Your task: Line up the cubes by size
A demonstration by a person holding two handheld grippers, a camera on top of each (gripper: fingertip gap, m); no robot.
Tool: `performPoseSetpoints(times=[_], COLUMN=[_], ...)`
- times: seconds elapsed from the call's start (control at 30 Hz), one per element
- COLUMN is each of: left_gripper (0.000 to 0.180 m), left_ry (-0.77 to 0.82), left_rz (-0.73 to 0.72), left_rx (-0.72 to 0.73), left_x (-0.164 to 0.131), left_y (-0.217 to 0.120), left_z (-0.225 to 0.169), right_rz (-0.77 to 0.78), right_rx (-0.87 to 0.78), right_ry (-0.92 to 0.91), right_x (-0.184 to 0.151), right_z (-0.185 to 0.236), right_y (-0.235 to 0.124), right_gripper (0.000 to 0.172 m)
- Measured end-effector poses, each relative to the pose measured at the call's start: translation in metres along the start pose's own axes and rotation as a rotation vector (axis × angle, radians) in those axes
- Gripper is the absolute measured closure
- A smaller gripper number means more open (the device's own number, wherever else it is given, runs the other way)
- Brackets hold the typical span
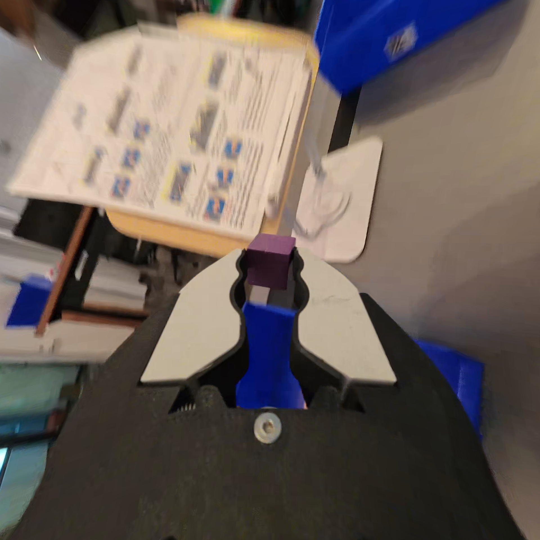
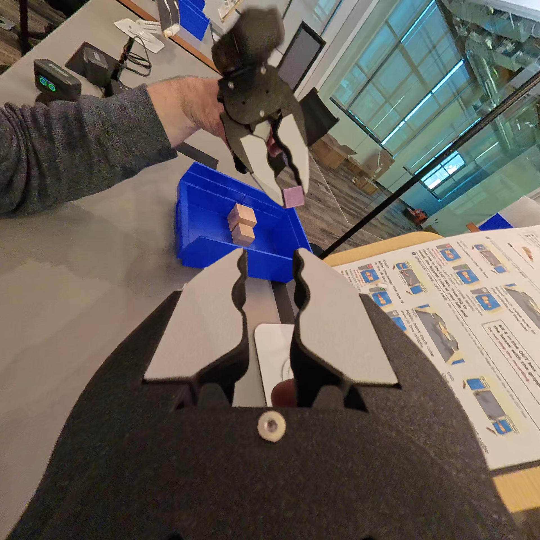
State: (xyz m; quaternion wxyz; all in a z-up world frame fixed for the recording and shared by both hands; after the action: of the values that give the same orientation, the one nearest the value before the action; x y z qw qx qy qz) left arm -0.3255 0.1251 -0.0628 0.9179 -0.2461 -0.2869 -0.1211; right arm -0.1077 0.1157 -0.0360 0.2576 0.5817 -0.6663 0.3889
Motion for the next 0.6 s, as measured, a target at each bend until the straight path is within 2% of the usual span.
performPoseSetpoints(times=[0.13,0.23,0.4,0.6], left_gripper=[0.152,0.152,0.152,0.152], left_ry=[0.044,0.053,0.024,-0.044], left_rz=[-0.304,-0.480,-0.674,-0.807], left_rx=[-0.045,-0.100,-0.178,-0.245], left_x=[0.069,0.105,0.139,0.157], left_y=[-0.009,-0.012,-0.012,-0.007], left_z=[-0.016,-0.031,-0.048,-0.057], right_rz=[-0.033,-0.074,-0.110,-0.104], right_rx=[-0.017,-0.052,-0.080,-0.103], right_ry=[-0.024,-0.042,-0.053,-0.091], right_x=[0.004,0.008,0.010,0.009], right_z=[0.004,0.002,-0.001,-0.002], right_y=[0.010,0.011,0.008,0.007], right_gripper=[0.138,0.136,0.136,0.135])
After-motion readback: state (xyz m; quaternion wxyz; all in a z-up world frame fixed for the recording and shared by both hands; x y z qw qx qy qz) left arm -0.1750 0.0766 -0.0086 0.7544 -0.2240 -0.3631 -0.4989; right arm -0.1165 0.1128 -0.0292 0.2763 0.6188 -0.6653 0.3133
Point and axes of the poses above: each gripper's, where its closed fingertips meet, y out along the fingers, x out of its top, z = x × y across the jaws, the point moved 4 cm from there along -y, back along the fingers
